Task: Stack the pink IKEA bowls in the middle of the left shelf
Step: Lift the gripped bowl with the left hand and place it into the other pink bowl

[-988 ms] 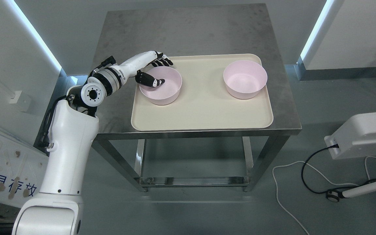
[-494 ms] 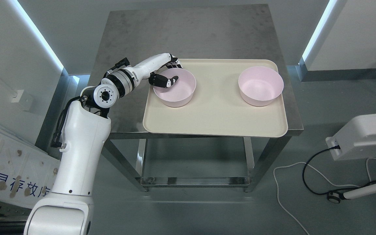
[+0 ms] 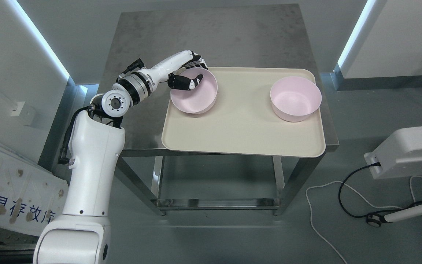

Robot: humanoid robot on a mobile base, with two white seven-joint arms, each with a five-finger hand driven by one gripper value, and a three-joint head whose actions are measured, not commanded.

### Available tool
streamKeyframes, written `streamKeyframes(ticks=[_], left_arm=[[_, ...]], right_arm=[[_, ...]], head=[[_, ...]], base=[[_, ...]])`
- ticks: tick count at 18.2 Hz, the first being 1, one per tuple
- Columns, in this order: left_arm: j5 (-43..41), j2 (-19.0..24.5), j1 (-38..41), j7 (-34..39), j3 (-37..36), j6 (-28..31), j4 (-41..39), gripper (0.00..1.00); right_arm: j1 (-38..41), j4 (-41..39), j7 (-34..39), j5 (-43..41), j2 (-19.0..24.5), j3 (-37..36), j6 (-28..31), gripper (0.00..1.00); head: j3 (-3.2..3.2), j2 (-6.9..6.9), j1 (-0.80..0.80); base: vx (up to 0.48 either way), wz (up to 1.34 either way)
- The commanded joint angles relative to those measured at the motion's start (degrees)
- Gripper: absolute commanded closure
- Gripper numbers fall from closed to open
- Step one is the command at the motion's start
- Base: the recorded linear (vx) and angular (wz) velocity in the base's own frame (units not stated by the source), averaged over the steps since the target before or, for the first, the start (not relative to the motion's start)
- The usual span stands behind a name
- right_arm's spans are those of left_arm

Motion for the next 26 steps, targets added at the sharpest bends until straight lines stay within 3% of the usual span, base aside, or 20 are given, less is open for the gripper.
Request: streamKeyframes(ticks=[1,7,10,20,23,26], left_arm=[[5.68,-2.3,-1.09,0.03,5.8,0.36,-0.65,0.99],[8.23,-3.68,-2.14,-4.27,4.75,2.72,-4.78,0.99],[13.41,-3.68,-2.23,-3.57,-5.95,3.08,-5.14,0.99],[16.67,-3.68,-4.34,15.05,-36.36,3.17,-5.05,0.98],[17.19,-3.68,-6.08,16.64,-39.46,3.26,-4.96,0.98],[23.24,-3.68,-11.61,18.14,-39.47,3.43,-4.96,0.98]], right_arm=[[0.0,-1.0,0.0,-0.09,-1.0,-0.26,0.04,0.0],[0.0,-1.0,0.0,-0.09,-1.0,-0.26,0.04,0.0],[0.0,-1.0,0.0,-0.09,-1.0,-0.26,0.04,0.0],[0.0,-1.0,0.0,-0.09,-1.0,-0.26,0.04,0.0],[0.0,-1.0,0.0,-0.09,-1.0,-0.26,0.04,0.0],[0.0,-1.0,0.0,-0.09,-1.0,-0.26,0.04,0.0]], head=[[0.0,0.0,0.0],[0.0,0.0,0.0],[0.0,0.0,0.0],[0.0,0.0,0.0],[0.0,0.0,0.0],[0.0,0.0,0.0]], base=[[0.0,0.0],[0.0,0.0],[0.0,0.0],[0.0,0.0],[0.0,0.0],[0.0,0.0]])
